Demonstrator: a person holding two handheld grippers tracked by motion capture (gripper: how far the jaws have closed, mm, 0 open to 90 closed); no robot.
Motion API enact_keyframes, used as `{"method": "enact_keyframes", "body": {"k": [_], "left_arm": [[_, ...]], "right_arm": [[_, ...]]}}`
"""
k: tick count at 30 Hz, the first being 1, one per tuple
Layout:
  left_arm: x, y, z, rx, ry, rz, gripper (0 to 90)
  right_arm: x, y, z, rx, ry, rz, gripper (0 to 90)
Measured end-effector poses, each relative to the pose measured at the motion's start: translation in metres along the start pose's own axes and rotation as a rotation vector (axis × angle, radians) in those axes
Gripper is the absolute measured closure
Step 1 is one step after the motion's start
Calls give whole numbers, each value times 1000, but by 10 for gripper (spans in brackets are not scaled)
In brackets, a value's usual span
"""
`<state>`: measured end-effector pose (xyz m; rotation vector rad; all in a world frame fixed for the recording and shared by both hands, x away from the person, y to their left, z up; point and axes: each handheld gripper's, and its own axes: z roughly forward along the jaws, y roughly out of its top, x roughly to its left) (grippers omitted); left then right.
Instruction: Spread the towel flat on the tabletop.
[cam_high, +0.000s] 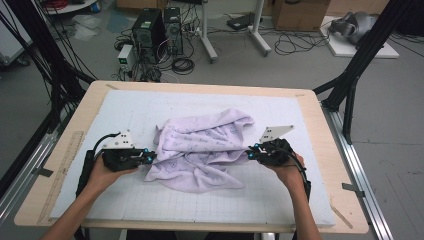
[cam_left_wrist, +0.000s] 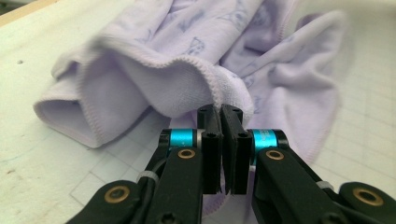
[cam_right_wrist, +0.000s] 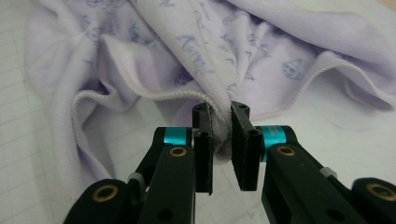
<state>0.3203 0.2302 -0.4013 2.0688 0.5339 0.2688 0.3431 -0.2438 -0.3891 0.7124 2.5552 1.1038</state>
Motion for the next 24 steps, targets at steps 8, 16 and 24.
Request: {"method": "enact_keyframes", "body": {"k": [8,16,24], "left_arm": [[1,-9,-10,-7,-12,-20,864],[3,-15,-8,-7,-20,-26,863],[1,-14,-8,-11,-22,-33,672]], "right_arm": [[-10,-5,-4,-4,-69,40,805],[-9,-8,3,21,-84,51,804],[-2,-12,3,4,-26,22,618]]}}
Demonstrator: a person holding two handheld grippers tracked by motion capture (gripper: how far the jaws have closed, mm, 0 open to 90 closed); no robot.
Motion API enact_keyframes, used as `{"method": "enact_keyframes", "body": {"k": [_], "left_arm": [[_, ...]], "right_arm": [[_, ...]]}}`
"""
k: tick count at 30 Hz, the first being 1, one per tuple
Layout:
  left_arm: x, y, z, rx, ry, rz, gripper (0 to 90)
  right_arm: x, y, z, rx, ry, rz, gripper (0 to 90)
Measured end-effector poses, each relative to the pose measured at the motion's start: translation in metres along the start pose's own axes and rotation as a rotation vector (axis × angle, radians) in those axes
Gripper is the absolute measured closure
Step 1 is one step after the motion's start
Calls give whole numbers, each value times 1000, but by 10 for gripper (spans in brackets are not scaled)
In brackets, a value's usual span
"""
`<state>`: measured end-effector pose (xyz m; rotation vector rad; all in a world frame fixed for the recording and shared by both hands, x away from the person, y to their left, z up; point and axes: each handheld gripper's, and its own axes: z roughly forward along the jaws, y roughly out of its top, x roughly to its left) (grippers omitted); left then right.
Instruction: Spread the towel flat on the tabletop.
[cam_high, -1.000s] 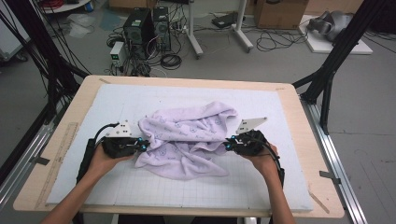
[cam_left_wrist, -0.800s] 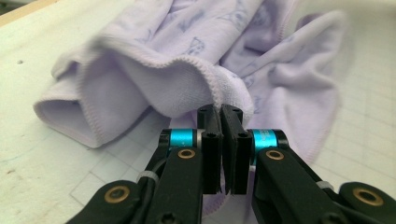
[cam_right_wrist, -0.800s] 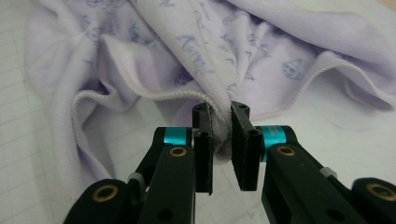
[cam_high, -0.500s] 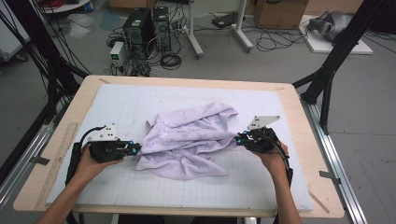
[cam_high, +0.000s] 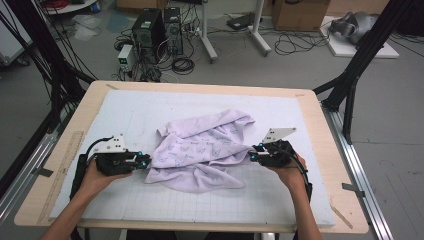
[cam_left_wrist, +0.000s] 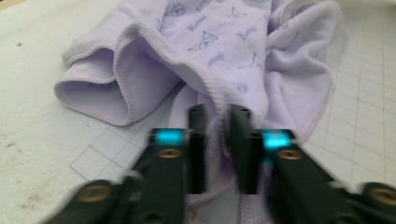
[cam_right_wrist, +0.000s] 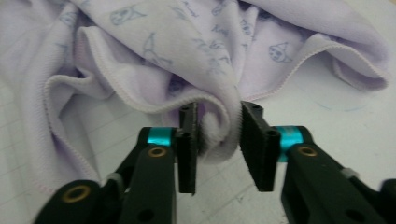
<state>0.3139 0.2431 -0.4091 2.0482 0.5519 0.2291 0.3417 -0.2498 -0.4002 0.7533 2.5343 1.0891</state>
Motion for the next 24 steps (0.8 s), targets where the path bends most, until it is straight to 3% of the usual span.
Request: {"method": "enact_keyframes", "body": {"k": [3,6,8,12,17,22,24], "left_arm": [[-4,0,-1,-13,26,13,443],[-9,-1,-3,-55,2,65,280],[-13,-1,-3,-67,-5,92,188],[-17,-1,2,-48,-25,111,86],[-17,-2,14,5,-39,109,76],[-14,-4,25,54,-41,95,78],[-12,-5,28,65,-44,94,99]], "right_arm": [[6,-1,-3,-46,22,1,425],[15,0,-7,-99,29,-24,195],[19,2,-12,-132,46,-22,108],[27,7,-16,-166,122,-77,98],[42,13,-3,-154,205,-141,99],[54,18,23,-76,221,-206,98],[56,21,32,-48,208,-223,99]]}}
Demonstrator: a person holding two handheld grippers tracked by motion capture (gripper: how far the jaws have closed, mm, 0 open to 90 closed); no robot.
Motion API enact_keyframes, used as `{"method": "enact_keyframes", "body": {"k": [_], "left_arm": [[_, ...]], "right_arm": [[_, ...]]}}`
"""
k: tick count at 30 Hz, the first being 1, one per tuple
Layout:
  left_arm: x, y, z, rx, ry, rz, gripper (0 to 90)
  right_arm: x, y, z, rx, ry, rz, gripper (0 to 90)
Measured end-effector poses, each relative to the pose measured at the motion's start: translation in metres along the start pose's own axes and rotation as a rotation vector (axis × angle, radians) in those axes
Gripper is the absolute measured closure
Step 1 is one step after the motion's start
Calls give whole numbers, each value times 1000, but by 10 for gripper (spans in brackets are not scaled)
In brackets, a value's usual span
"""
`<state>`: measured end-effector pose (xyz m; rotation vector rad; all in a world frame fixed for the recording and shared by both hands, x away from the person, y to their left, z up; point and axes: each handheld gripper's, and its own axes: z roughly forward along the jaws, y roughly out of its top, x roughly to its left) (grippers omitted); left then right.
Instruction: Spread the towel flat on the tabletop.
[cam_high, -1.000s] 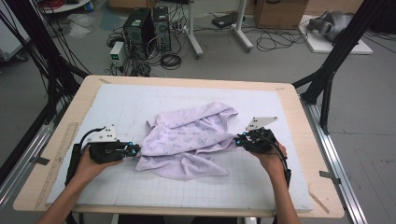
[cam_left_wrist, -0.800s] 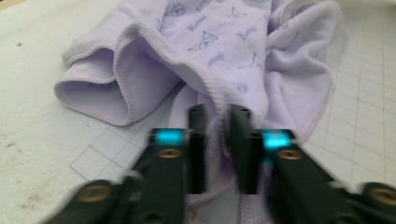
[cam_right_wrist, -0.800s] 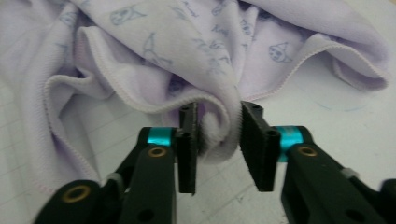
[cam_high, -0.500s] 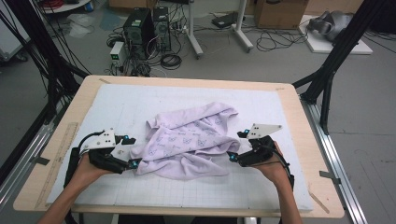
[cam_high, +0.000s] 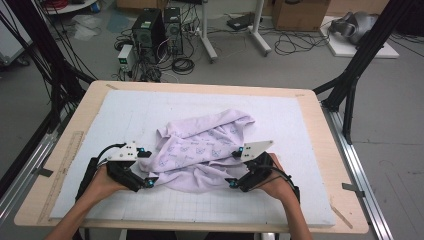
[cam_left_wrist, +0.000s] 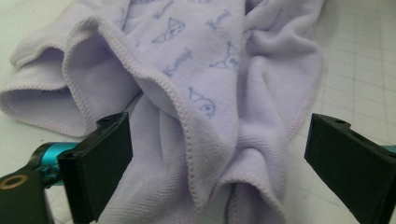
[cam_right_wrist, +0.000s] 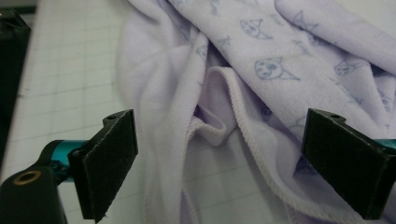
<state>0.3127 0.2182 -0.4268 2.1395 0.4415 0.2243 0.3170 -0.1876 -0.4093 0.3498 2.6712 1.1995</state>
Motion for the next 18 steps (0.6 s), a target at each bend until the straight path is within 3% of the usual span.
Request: {"method": "enact_keyframes", "body": {"k": [2,6,10,13,15,18], "left_arm": [[1,-1,3,18,3,12,156],[3,-1,6,26,21,18,267],[7,-3,8,33,19,1,380],[8,-3,8,37,21,-5,498],[7,-3,7,35,23,2,620],[4,-1,3,23,15,1,708]], "right_arm": [[-1,2,9,41,-22,-17,106],[-4,3,18,129,-58,-42,373],[-7,1,17,141,-88,-17,581],[-9,1,16,161,-98,-14,791],[-10,0,15,163,-88,1,831],[-11,0,12,146,-64,31,850]]}}
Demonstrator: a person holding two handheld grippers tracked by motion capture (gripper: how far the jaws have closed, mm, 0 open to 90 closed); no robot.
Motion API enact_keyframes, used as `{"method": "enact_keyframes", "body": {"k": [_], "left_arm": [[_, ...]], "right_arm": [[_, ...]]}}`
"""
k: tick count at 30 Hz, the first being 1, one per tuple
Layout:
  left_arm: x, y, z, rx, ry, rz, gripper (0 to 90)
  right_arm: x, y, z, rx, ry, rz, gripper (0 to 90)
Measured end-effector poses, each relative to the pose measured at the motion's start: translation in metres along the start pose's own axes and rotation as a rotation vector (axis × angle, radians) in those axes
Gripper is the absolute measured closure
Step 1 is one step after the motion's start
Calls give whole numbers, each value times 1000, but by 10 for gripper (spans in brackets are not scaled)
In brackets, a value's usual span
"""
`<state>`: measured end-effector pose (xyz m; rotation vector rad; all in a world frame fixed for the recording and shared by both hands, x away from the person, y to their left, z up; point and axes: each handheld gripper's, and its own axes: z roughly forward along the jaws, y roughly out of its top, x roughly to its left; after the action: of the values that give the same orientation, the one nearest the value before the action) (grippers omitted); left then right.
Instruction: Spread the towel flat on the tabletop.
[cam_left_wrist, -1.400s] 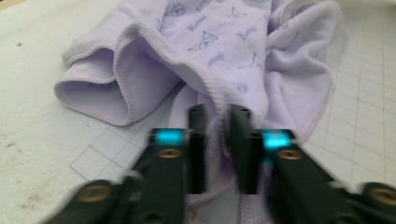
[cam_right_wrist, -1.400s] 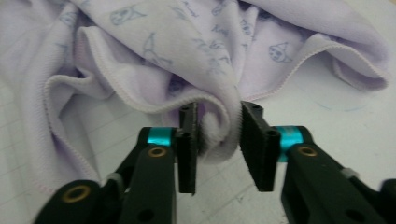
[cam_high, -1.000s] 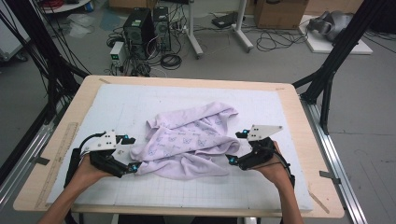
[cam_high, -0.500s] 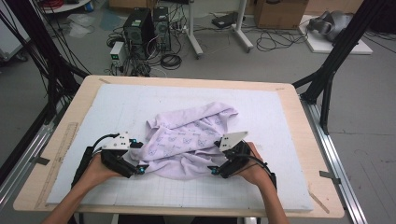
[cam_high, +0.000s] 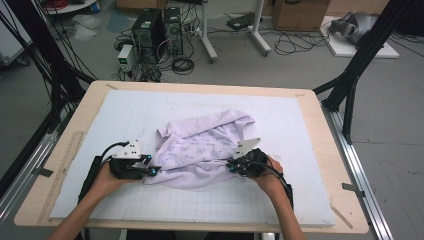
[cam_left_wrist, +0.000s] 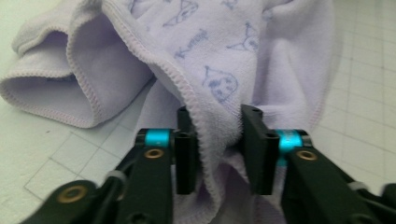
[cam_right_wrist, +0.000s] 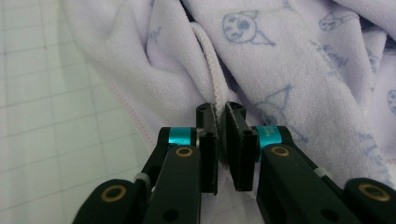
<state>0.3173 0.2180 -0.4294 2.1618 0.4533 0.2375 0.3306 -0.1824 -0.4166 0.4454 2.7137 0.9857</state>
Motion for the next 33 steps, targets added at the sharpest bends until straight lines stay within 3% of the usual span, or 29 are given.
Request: {"method": "enact_keyframes", "body": {"k": [4,8,16,19,23,33], "left_arm": [[-6,2,-6,-18,-19,9,763],[-18,4,-14,-62,-62,42,780],[-47,4,-31,-95,-127,100,781],[-59,2,-35,-104,-145,131,781],[-67,-1,-37,-94,-163,142,780],[-80,-11,-39,-96,-201,117,779]], "right_arm": [[-1,-3,-12,-76,92,18,854],[5,-8,-25,-146,200,-3,854],[26,-18,-46,-201,354,-73,854],[33,-21,-51,-216,401,-88,853],[39,-23,-54,-222,438,-103,853],[55,-32,-49,-203,539,-129,853]]}}
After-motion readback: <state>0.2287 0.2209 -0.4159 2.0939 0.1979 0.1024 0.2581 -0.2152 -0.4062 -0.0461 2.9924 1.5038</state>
